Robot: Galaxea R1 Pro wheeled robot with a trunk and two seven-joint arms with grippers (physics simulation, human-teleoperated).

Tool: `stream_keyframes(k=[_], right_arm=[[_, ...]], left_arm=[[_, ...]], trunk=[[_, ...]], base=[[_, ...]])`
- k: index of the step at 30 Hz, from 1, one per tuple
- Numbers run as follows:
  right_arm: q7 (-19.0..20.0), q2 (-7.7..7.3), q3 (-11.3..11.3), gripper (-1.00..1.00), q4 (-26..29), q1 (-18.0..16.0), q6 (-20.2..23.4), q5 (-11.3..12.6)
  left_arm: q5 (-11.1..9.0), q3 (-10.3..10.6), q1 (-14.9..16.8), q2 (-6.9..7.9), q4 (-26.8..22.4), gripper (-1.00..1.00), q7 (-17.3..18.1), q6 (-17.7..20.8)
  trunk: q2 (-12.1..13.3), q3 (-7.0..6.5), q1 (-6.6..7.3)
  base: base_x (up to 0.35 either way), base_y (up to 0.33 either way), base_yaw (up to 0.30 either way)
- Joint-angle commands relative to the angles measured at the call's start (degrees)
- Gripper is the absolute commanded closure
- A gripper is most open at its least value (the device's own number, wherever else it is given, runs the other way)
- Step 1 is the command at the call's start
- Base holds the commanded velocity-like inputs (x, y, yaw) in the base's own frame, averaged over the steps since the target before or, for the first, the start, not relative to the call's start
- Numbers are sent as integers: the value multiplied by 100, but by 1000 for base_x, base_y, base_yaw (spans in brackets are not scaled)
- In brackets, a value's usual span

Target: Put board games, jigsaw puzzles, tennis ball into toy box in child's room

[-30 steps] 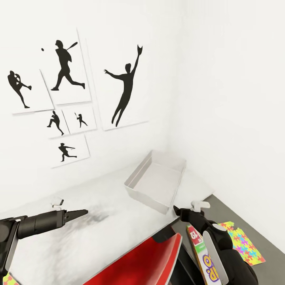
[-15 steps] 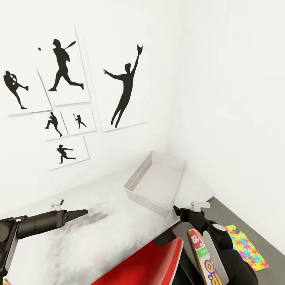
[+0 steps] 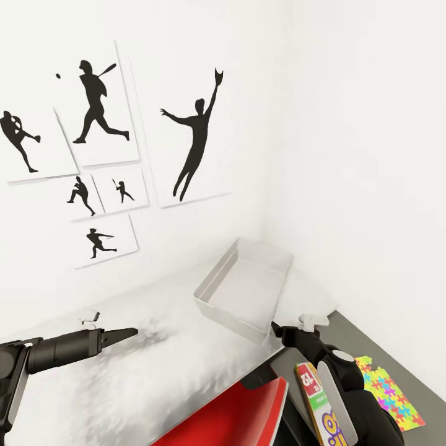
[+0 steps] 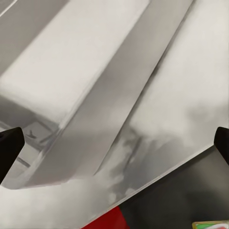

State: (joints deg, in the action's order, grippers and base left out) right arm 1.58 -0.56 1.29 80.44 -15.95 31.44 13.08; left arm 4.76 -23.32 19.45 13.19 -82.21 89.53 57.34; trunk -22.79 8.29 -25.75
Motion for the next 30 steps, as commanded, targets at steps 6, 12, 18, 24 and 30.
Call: stream_keyframes(k=[6, 12, 18, 24, 30], right_arm=[[9, -5, 1, -100, 7, -5, 28, 1], [9, -6, -5, -100, 7, -5, 28, 1], [7, -4, -9, -100, 8, -5, 30, 1], [-7, 4, -43, -100, 7, -9, 137, 54], [-27, 21, -57, -100, 156, -56, 643, 74]], left_arm=[[51, -6, 6, -1, -5, -100, 47, 58], [51, -3, 6, -1, -5, -100, 47, 58], [51, 2, 6, -6, -2, -100, 47, 58], [45, 3, 6, -30, 3, -100, 47, 58], [46, 4, 6, -38, 2, -100, 47, 58]], trunk=[[-12, 12, -4], [-12, 12, -4], [-12, 12, -4], [-12, 12, -4], [-12, 12, -4]], base=[[0, 0, 0], [0, 0, 0], [0, 0, 0], [0, 0, 0], [0, 0, 0]])
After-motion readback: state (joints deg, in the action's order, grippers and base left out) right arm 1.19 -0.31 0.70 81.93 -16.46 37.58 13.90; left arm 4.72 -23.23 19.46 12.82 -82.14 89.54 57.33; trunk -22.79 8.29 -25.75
